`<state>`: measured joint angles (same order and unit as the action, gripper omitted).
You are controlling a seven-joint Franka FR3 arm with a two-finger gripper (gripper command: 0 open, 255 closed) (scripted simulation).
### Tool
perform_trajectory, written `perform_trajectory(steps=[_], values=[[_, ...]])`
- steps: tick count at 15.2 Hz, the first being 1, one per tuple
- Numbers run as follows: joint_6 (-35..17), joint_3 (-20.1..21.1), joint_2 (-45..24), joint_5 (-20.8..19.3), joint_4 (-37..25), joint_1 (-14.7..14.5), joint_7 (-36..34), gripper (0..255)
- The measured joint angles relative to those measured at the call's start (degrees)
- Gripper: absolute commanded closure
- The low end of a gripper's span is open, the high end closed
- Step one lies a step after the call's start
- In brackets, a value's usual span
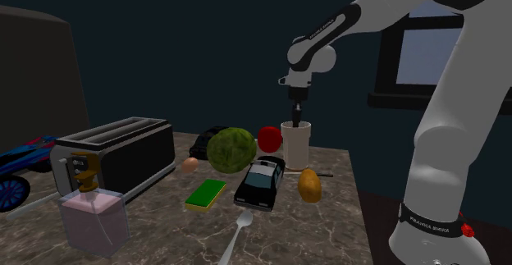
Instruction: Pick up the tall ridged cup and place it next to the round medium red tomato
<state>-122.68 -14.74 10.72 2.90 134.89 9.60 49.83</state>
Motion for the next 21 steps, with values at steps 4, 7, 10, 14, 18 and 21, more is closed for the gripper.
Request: perform_trajectory(steps=[4, 7, 10, 14, 18, 21], values=[[-0.43, 0.01, -0.21, 0.09, 0.28, -0.05, 0.05, 255], [-0.45, 0.02, -0.22, 0.1, 0.3, -0.06, 0.05, 0], [-0.47, 0.02, -0.22, 0.1, 0.29, -0.06, 0.04, 0], [0.39, 0.09, 0.36, -0.08, -0.05, -0.04, -0.17, 0], [6.37, 0.19, 2.56, -0.82, -3.96, 0.2, -0.73, 0], [6.99, 0.13, 2.55, -0.85, -4.52, 0.25, -0.67, 0]])
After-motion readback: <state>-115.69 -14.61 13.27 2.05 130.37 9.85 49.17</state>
